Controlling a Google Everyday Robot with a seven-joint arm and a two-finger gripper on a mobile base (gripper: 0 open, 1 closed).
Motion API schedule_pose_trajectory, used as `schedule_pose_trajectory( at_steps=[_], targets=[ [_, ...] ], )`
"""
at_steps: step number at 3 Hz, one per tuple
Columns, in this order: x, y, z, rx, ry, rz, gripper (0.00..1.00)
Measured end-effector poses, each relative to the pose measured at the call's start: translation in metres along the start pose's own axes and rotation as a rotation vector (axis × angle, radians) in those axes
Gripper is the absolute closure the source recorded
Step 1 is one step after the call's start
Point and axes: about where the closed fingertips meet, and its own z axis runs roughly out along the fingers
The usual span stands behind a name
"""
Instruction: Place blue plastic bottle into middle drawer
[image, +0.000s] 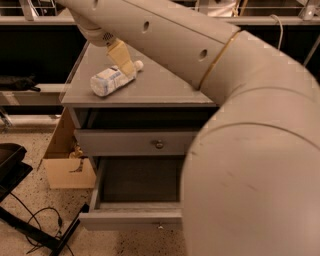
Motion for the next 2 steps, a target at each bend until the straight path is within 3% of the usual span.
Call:
schedule_pose_trajectory(
  at_steps=[1, 2],
  targets=[
    [0.011, -0.029, 0.034, 0.01, -0.045, -0.088, 0.0],
    [0.003, -0.041, 0.069, -0.014, -0.124, -0.165, 0.0]
  ],
)
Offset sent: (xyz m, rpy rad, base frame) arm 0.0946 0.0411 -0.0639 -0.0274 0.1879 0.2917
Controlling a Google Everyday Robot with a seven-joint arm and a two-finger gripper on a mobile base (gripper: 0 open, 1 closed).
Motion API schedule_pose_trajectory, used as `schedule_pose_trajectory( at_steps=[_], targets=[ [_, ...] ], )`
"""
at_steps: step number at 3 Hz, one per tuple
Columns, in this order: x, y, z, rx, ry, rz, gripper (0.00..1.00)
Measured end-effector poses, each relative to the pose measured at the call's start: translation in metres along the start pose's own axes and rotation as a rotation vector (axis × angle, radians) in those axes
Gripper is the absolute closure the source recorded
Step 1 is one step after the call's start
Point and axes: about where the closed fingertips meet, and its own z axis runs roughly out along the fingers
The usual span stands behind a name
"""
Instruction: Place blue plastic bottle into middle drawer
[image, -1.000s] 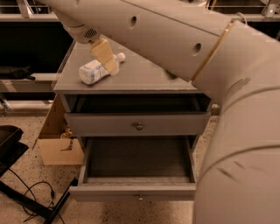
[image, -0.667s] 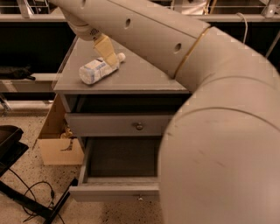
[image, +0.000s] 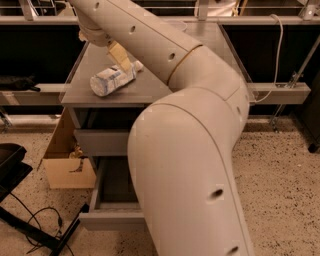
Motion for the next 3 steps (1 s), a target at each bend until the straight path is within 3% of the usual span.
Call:
schedule_pose_trajectory(
  at_steps=[1, 2, 3],
  targets=[
    [-0.012, 0.004, 0.027, -0.048, -0.125, -0.049, 0.0],
    [-0.03, 0.016, 0.037, -0.096, -0.237, -0.052, 0.03],
    [-0.03, 0.016, 0.037, -0.096, -0.237, -0.052, 0.26]
  ],
)
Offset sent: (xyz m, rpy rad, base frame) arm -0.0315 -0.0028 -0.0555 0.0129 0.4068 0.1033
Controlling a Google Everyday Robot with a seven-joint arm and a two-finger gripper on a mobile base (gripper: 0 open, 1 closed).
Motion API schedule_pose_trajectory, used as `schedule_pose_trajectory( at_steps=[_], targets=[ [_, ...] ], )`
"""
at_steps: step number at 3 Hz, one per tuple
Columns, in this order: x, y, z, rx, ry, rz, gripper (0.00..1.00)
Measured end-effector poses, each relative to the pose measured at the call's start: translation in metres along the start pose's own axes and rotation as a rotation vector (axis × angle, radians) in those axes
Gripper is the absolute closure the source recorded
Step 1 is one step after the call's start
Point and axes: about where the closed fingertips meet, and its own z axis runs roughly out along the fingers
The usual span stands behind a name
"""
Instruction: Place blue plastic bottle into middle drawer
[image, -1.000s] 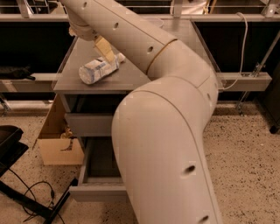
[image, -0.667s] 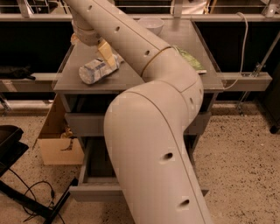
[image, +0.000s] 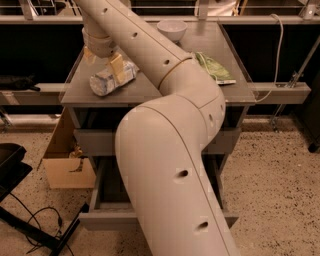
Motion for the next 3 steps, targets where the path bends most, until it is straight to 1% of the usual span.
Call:
schedule_pose_trajectory(
  at_steps=[3],
  targets=[
    [0.0, 0.0, 0.0, 0.0, 0.0, 0.0, 0.96]
  ],
)
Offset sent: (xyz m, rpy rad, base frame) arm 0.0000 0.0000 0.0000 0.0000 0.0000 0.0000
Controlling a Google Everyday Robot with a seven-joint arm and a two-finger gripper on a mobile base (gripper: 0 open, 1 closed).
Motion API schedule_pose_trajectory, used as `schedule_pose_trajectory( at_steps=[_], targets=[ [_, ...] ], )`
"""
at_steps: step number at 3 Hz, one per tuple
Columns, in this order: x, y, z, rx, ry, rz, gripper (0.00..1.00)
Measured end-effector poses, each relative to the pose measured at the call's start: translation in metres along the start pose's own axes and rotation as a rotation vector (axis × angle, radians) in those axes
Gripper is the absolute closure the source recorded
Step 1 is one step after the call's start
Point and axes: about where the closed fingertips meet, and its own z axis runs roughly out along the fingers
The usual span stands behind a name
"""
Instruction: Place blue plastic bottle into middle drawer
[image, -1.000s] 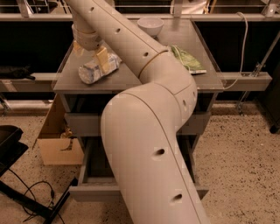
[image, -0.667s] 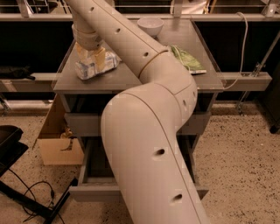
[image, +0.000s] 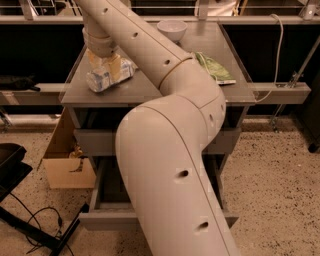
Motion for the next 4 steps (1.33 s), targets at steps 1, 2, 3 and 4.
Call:
schedule_pose_trajectory(
  at_steps=[1, 2, 3, 4],
  targets=[
    [0.0, 0.0, 0.0, 0.0, 0.0, 0.0, 1.0],
    [0.004, -0.003, -0.017, 0.035, 0.057, 0.014, 1.0],
    [0.015, 0.008, -0.061, 0.135, 0.132, 0.084, 1.0],
    [0.008, 0.04, -0.146, 0.327, 0.196, 0.214, 1.0]
  ],
)
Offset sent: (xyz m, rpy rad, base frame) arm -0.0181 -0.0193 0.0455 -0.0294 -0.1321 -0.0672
